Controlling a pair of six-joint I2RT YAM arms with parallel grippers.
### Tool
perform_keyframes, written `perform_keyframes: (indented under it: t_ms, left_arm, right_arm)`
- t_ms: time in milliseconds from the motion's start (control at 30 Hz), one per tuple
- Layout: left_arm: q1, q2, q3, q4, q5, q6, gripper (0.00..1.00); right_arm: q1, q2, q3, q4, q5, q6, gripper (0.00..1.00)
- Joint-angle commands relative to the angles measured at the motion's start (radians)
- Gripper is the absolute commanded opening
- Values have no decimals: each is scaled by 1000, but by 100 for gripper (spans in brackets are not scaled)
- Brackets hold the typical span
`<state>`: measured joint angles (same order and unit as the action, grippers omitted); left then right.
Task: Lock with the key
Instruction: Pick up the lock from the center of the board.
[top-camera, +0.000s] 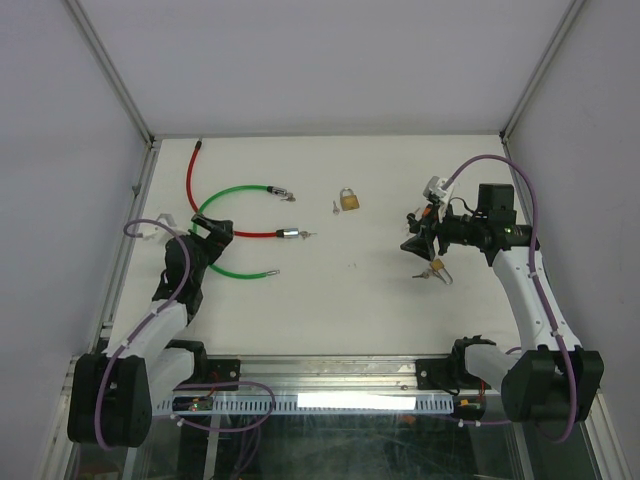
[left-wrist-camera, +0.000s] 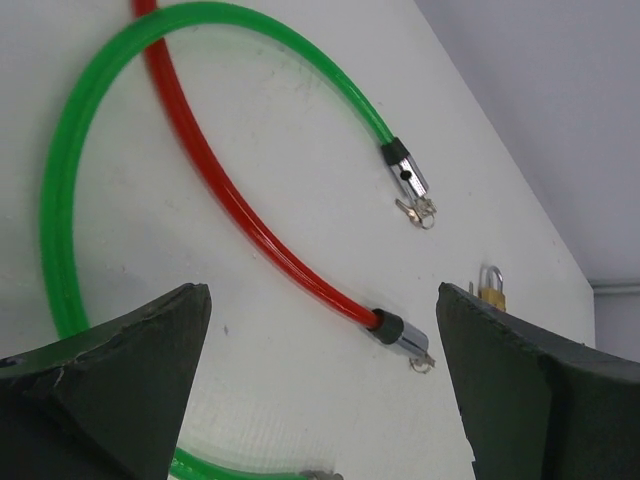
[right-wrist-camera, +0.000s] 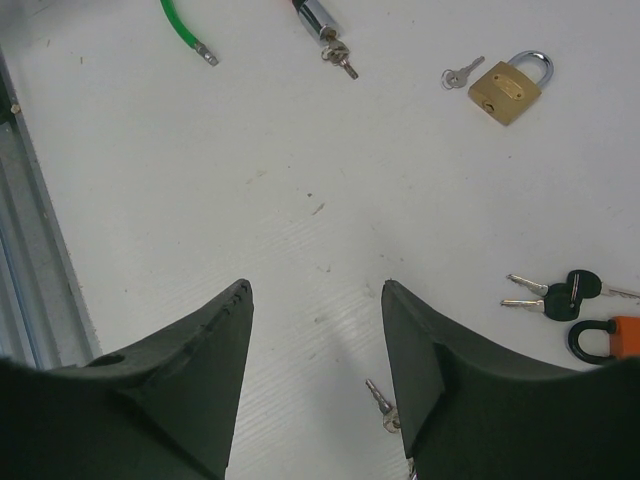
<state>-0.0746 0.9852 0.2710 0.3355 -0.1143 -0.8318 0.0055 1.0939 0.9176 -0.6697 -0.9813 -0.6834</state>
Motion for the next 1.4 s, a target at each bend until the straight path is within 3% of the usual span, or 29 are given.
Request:
perform_keyframes:
  t_ms: [0,133,433,900,1367]
  left_arm:
    - [7,-28,21,-73,-182,-44,99]
    - [6,37,69,-148,-262,-66,99]
    - [6,188,155,-245,-292,-116,97]
    - [6,273,247,-401,-338,-130,91]
    - [7,314,315,-532,-425,-151,98]
  right_arm:
    - [4,5,-5,40,-14,-18,57]
    - [4,7,-5,38,-15,-18,57]
    - [4,6,-5,39,-15,-18,57]
    - [3,6,-6,38,-11,-17,57]
    - [3,8,-7,42,-8,-18,57]
